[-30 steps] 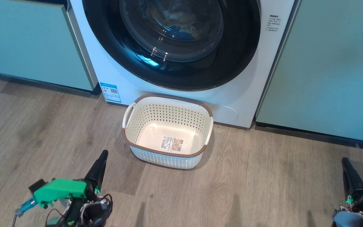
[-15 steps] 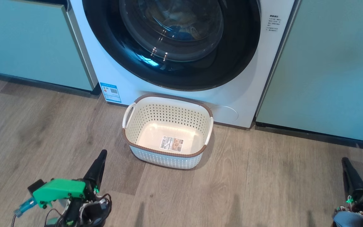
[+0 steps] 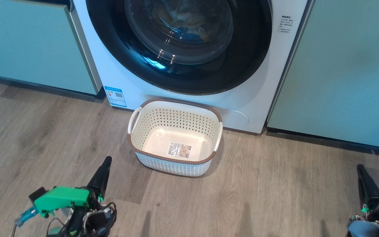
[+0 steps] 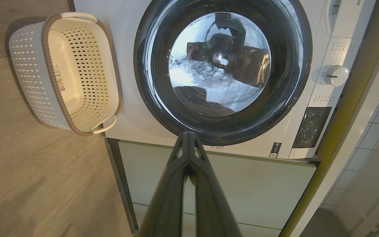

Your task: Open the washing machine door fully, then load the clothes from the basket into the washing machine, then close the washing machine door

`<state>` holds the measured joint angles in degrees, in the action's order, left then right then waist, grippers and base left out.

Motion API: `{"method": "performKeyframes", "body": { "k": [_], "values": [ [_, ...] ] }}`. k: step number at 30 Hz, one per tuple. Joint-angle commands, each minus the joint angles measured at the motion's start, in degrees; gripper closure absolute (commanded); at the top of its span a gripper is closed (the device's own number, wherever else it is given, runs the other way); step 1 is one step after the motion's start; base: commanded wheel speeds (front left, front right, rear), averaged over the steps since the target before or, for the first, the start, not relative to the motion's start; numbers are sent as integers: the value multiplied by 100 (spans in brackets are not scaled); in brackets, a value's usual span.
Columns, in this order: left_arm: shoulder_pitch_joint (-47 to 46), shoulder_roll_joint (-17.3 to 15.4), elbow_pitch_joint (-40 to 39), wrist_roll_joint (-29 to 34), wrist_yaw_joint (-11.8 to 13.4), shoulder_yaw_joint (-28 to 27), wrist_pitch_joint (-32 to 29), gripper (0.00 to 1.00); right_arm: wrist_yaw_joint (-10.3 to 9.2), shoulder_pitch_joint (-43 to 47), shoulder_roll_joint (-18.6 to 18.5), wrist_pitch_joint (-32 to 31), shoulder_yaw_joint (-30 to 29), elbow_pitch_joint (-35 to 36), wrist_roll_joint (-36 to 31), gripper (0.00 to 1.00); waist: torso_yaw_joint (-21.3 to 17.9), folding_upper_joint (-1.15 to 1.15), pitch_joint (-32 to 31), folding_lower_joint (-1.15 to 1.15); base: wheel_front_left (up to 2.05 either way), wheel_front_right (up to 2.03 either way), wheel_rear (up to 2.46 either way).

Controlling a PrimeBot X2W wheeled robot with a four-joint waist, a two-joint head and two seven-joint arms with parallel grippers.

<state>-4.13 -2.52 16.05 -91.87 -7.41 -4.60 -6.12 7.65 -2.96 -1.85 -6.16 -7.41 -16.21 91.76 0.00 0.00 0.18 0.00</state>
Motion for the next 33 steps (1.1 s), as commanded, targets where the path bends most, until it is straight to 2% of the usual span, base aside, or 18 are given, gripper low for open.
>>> {"method": "performKeyframes", "body": {
  "k": [1, 33],
  "values": [
    [-205, -36, -201, -28, -8, -193, -37, 100, -16, -323, -103, -32, 90, 219, 41, 100, 0, 0, 0, 0, 0, 0, 0],
    [-205, -36, -201, -29, -8, -193, -36, 100, -16, -323, -103, -32, 90, 219, 41, 100, 0, 0, 0, 0, 0, 0, 0]
  ]
}}
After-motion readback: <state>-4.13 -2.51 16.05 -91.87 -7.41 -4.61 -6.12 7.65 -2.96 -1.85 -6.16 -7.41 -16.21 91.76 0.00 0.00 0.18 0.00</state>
